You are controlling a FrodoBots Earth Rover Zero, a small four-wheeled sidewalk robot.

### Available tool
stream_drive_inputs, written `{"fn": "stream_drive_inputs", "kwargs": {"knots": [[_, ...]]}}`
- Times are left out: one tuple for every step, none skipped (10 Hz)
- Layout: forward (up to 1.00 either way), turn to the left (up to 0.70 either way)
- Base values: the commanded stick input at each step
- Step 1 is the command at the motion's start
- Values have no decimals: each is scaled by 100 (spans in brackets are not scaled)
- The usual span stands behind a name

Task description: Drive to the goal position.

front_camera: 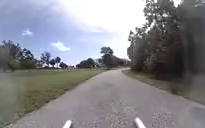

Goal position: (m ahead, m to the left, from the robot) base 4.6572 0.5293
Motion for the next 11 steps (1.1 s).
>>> {"fn": "stream_drive_inputs", "kwargs": {"knots": [[50,0],[50,-6],[50,-13],[50,-21],[50,-29],[50,-37],[50,-45],[50,-48],[50,-43],[50,-38],[50,-22]]}}
